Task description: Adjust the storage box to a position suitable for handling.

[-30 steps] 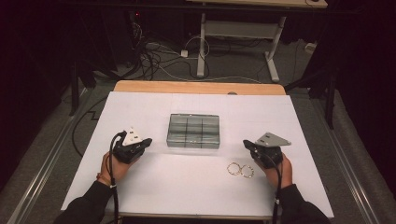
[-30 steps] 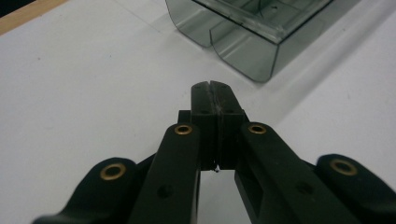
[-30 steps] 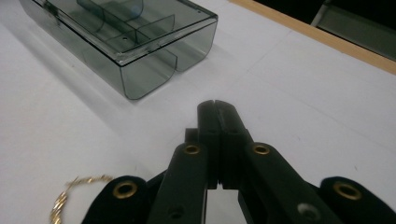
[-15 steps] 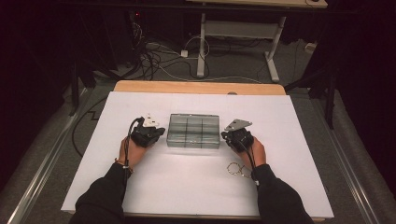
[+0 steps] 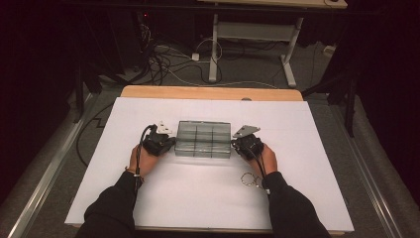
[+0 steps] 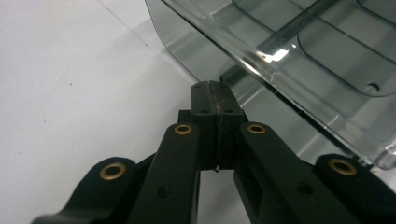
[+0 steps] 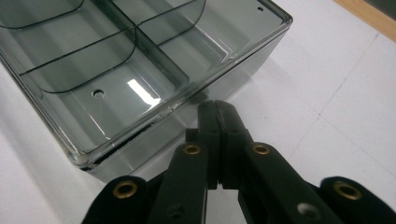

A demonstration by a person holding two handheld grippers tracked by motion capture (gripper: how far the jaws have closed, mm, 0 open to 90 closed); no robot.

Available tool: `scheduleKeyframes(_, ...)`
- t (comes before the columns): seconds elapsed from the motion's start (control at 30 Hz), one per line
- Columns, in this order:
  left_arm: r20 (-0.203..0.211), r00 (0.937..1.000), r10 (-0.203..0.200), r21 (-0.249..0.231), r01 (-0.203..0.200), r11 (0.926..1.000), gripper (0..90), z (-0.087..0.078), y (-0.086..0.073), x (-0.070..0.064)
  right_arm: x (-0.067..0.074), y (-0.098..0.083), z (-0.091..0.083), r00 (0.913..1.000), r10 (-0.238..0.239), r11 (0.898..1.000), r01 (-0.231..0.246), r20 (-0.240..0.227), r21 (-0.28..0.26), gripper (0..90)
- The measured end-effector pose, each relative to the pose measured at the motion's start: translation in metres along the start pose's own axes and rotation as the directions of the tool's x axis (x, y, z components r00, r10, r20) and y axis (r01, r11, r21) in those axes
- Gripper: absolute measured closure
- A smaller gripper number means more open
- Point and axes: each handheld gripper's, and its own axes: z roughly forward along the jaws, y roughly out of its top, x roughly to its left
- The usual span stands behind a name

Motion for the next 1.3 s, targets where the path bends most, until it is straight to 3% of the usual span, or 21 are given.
scheduleKeyframes(0.3, 0.001, 0.9998, 0.019, 0.014, -0.019, 0.9997, 86.8, -0.001, 0.000, -0.004, 0.003, -0.003, -0.005, 0.9998, -0.019, 1.000, 0.019, -0.003, 0.004, 90.0)
scheduleKeyframes(0.73, -0.008, 0.9965, 0.084, 0.025, -0.083, 0.9962, 86.9, -0.005, 0.000, -0.021, 0.009, -0.016, -0.019, 0.9991, -0.041, 0.999, 0.041, -0.006, 0.006, 90.0)
scheduleKeyframes(1.03, -0.008, 0.9896, 0.144, 0.041, -0.143, 0.9888, 86.9, -0.010, -0.002, -0.037, 0.011, -0.026, -0.029, 0.9988, -0.050, 0.999, 0.050, -0.004, 0.008, 90.0)
scheduleKeyframes(1.2, -0.026, 0.9861, 0.164, 0.042, -0.163, 0.9857, 86.9, -0.011, -0.003, -0.045, 0.012, -0.031, -0.034, 0.9986, -0.052, 0.999, 0.052, -0.003, 0.001, 90.0)
scheduleKeyframes(1.3, -0.017, 0.9849, 0.172, 0.039, -0.171, 0.9844, 86.9, -0.014, -0.003, -0.048, 0.013, -0.034, -0.037, 0.9985, -0.054, 0.999, 0.054, -0.006, -0.002, 90.0)
